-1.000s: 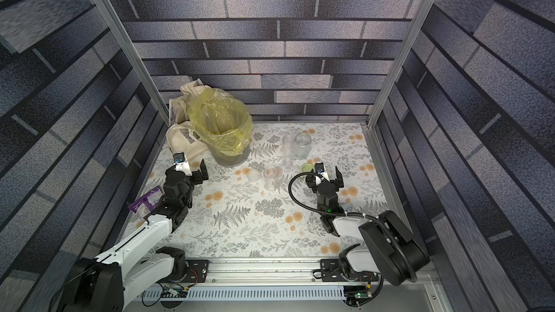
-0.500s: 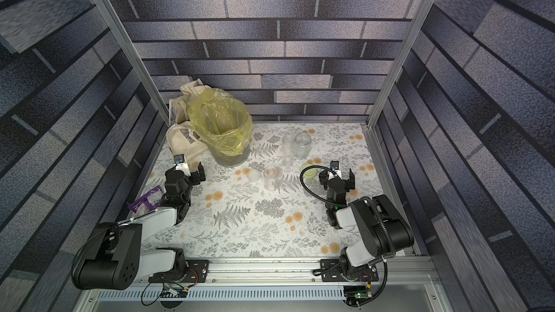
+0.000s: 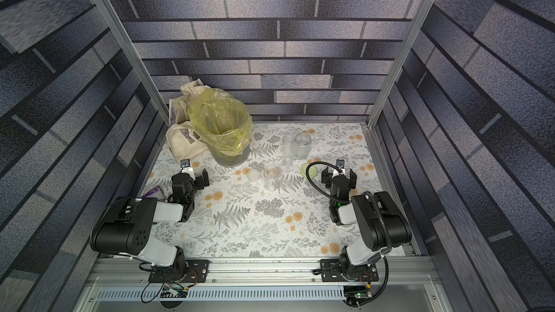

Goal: Empty moldy mung beans from jars
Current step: Reset both arms

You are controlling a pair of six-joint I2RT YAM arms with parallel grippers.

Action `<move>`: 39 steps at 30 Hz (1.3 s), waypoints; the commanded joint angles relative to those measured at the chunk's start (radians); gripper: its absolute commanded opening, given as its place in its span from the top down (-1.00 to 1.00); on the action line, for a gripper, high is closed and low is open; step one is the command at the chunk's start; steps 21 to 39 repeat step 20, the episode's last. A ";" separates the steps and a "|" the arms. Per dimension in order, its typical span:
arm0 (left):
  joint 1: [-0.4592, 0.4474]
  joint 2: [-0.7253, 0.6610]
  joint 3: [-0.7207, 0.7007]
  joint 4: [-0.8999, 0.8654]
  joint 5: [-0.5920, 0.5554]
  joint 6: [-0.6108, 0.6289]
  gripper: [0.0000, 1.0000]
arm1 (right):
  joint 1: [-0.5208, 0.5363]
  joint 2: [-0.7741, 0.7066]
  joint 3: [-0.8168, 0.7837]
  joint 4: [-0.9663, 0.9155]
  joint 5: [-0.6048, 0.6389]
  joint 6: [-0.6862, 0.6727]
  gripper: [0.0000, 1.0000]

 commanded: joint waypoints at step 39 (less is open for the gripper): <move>0.026 0.003 0.086 -0.085 0.012 -0.045 -1.00 | -0.005 -0.002 0.013 -0.006 -0.022 0.019 -1.00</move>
